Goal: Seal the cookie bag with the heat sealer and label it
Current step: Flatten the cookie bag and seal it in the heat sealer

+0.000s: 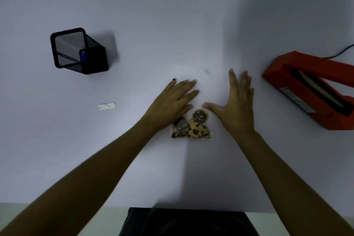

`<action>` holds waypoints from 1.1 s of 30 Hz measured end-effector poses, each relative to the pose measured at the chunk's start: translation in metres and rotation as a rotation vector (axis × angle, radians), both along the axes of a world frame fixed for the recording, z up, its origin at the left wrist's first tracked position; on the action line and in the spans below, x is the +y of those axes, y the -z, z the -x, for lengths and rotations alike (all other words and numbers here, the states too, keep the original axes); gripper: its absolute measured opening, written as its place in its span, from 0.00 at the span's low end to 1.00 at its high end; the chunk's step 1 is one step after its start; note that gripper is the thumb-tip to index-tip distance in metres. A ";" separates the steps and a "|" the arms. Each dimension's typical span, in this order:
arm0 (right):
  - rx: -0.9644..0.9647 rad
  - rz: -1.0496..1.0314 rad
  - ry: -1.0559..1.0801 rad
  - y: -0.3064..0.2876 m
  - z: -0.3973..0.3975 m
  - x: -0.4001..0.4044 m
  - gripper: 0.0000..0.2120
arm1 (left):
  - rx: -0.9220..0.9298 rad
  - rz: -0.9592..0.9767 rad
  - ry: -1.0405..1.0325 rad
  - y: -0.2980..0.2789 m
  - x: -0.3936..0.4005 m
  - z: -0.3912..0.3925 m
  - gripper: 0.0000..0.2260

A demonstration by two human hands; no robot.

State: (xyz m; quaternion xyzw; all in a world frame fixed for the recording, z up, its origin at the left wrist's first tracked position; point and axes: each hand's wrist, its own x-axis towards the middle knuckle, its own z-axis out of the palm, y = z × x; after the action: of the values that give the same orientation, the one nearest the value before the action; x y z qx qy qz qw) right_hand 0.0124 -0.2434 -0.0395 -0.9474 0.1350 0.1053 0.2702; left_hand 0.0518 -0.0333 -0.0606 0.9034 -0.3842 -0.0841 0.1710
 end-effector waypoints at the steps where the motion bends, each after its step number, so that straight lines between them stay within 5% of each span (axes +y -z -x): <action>1: 0.001 -0.004 0.000 0.000 0.000 0.000 0.55 | -0.006 -0.033 0.033 0.002 0.007 -0.002 0.22; 12: 0.092 0.008 -0.045 -0.006 -0.002 0.004 0.51 | 0.126 -0.338 -0.035 -0.008 0.038 -0.029 0.50; 21: -0.049 0.230 -0.431 -0.002 -0.039 0.070 0.28 | 0.170 -0.331 -0.035 -0.010 0.036 -0.030 0.52; 27: -0.011 0.394 -0.618 0.019 -0.044 0.049 0.31 | 0.169 -0.334 -0.040 -0.007 0.037 -0.030 0.52; 33: 0.034 0.457 -0.577 0.019 -0.038 0.014 0.33 | 0.182 -0.330 -0.042 -0.008 0.037 -0.028 0.53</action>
State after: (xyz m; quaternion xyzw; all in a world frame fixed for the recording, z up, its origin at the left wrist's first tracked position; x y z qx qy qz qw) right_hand 0.0508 -0.2299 -0.0587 -0.9806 -0.1132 0.1600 0.0087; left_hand 0.0803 0.0038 -0.0525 0.9155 -0.3293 -0.2240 0.0563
